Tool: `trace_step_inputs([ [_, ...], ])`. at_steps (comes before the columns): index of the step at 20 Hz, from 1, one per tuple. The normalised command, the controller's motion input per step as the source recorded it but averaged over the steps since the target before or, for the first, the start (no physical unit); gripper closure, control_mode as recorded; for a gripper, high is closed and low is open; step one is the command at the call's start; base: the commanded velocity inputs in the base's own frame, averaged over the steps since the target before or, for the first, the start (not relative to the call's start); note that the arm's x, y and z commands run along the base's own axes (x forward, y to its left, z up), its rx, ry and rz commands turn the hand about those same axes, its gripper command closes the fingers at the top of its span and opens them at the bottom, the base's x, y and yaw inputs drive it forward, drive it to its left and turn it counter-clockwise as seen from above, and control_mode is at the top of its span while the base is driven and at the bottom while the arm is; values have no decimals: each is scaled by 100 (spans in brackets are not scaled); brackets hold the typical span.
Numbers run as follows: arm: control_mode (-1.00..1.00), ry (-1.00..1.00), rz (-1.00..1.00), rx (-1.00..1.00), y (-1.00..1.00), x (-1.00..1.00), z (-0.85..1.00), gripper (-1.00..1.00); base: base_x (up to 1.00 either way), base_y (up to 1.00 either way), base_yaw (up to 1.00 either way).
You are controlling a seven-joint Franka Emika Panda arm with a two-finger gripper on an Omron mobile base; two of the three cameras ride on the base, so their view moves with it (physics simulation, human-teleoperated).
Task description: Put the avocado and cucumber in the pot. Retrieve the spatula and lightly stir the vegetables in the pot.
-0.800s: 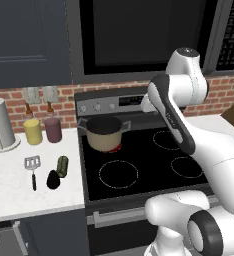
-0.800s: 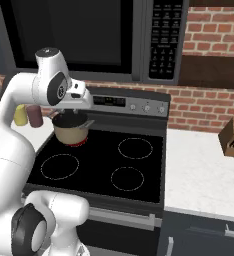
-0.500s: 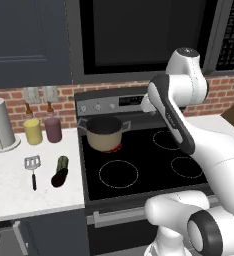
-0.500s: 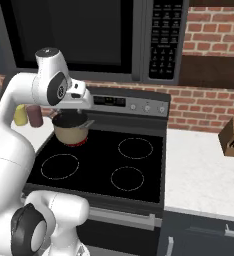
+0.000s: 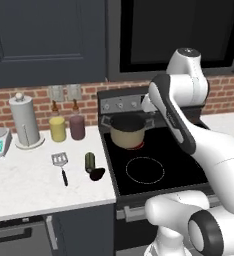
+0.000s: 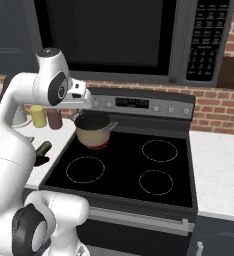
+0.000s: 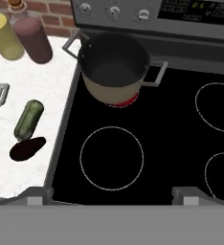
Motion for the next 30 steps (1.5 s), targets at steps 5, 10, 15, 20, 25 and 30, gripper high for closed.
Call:
trace_step_inputs([
  [5, 100, 0, 0, 0, 0, 0, 0, -100, -5, 50, 0],
  [10, 100, 0, 0, 0, 0, 0, 0, -100, 2, 24, 0],
  [15, 100, 0, 0, 0, 0, 0, 0, -100, 49, 9, 0],
  [20, 100, 0, 0, 0, 0, 0, 0, -100, 73, 21, 0],
  [25, -100, 0, 0, 0, 13, 4, 0, -100, 10, 4, 0],
  [30, -100, 0, 0, 0, 35, -58, -17, -100, 0, 0, 0],
])
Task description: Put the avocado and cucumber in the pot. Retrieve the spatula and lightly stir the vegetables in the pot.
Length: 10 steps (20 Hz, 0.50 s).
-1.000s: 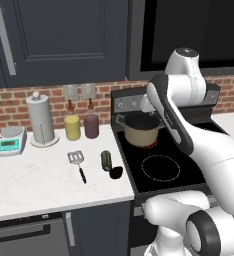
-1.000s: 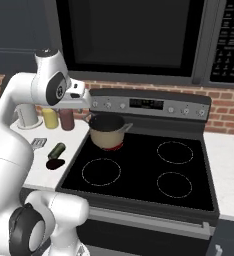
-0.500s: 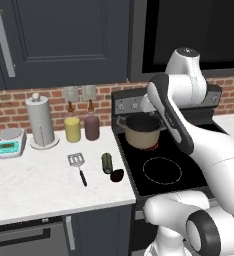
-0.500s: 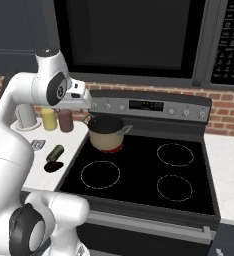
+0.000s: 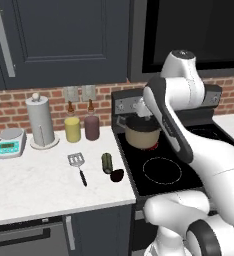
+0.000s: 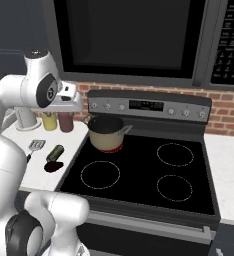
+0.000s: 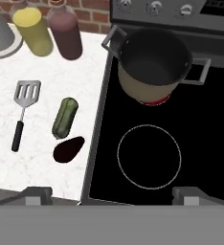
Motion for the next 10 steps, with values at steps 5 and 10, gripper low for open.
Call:
trace_step_inputs([
  [5, -100, 4, 0, 0, 79, -40, -51, -100, 0, 0, 0],
  [10, -100, 17, 0, 0, 64, -2, -87, -100, 0, 0, 0],
])
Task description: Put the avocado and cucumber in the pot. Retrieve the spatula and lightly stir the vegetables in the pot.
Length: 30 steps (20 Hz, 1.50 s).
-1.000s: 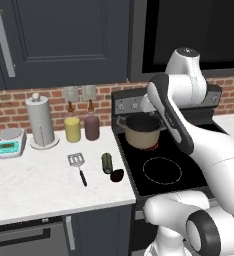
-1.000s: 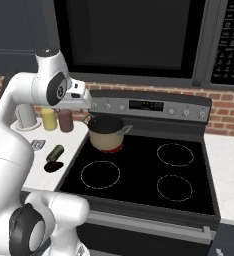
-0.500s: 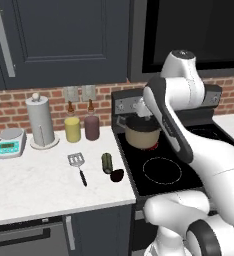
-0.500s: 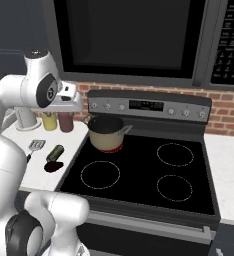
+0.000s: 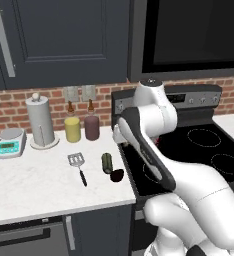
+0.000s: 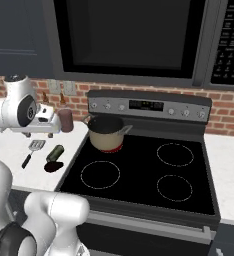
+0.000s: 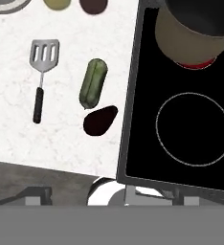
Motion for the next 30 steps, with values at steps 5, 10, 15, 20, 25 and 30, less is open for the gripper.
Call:
trace_step_inputs([
  [5, -100, 25, -1, 0, 37, 26, -92, -100, 0, 0, 0],
  [10, -100, 19, -6, 0, 15, 38, -83, -100, 0, 0, 0],
  [15, -100, 7, -11, 0, 7, 31, -52, -100, 0, 0, 0],
  [20, -100, 2, -20, 0, 2, 22, -36, -100, 0, 0, 0],
  [25, -100, 2, -24, 0, 1, 26, -30, -100, 0, 0, 0],
  [30, -100, 0, -22, 0, 1, 14, -21, -100, 0, 0, 0],
])
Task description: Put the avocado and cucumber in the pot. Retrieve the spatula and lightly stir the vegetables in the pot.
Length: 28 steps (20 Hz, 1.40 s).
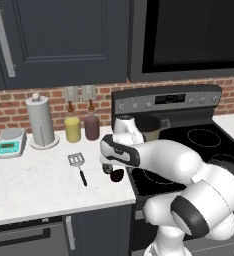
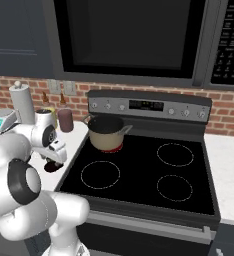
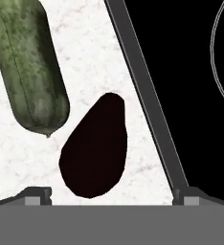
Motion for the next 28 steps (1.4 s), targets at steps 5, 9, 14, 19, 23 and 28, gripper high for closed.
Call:
trace_step_inputs([
  [5, -100, 0, -20, 0, 4, 4, -21, -100, 0, 0, 0],
  [9, -100, 0, -17, 0, 6, 1, -24, -100, 0, 0, 0],
  [14, -100, 0, -12, 0, 0, -3, -26, -100, 0, 0, 0],
  [19, -100, 0, -10, 0, 0, -5, -26, -100, 0, 0, 0],
  [23, -100, 0, -8, 0, 0, -2, -30, -100, 0, 0, 0],
  [28, -100, 0, -7, 0, 0, -6, -26, 100, 0, 0, 0],
])
